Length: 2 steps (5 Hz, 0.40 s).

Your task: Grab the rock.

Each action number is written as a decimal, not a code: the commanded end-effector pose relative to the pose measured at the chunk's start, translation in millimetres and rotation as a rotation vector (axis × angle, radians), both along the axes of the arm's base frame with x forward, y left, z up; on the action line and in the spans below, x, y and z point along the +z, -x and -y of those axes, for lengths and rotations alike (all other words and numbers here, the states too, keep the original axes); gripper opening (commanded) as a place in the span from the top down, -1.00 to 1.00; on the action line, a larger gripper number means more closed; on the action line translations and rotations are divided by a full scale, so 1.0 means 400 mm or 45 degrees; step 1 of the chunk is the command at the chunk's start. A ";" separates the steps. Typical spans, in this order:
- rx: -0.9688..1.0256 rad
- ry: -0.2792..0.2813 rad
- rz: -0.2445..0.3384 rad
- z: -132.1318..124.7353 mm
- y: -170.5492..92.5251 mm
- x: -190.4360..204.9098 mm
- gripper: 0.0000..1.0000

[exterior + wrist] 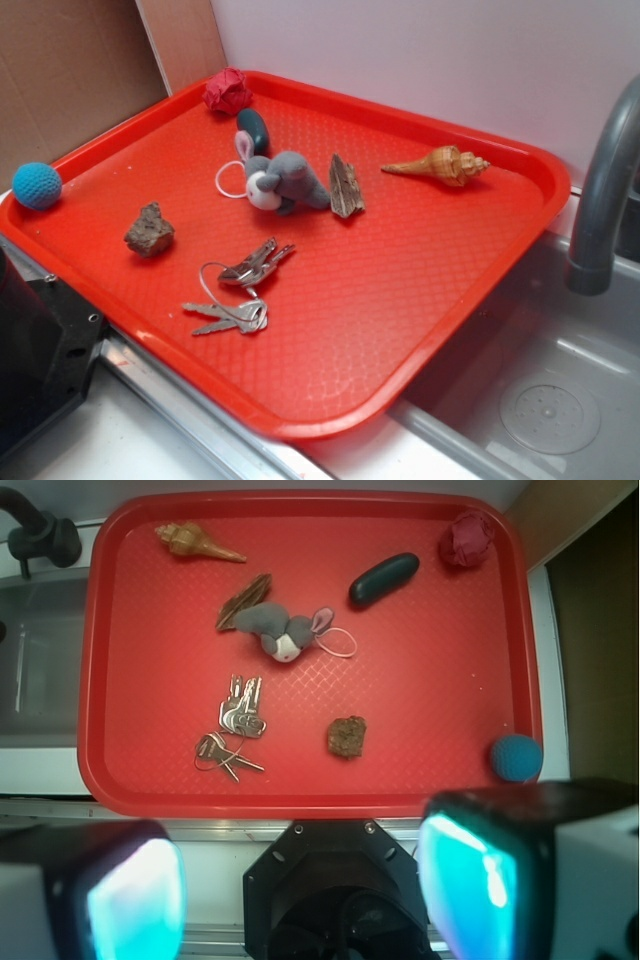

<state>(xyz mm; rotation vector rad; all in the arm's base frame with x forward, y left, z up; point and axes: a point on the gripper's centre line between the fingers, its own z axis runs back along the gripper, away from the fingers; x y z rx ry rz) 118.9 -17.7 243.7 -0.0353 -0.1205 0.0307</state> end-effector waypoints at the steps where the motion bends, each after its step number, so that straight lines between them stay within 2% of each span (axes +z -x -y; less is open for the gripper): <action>1: 0.000 0.000 0.000 0.000 0.000 0.000 -1.00; 2: 0.146 -0.001 0.017 -0.058 -0.016 -0.084 -1.00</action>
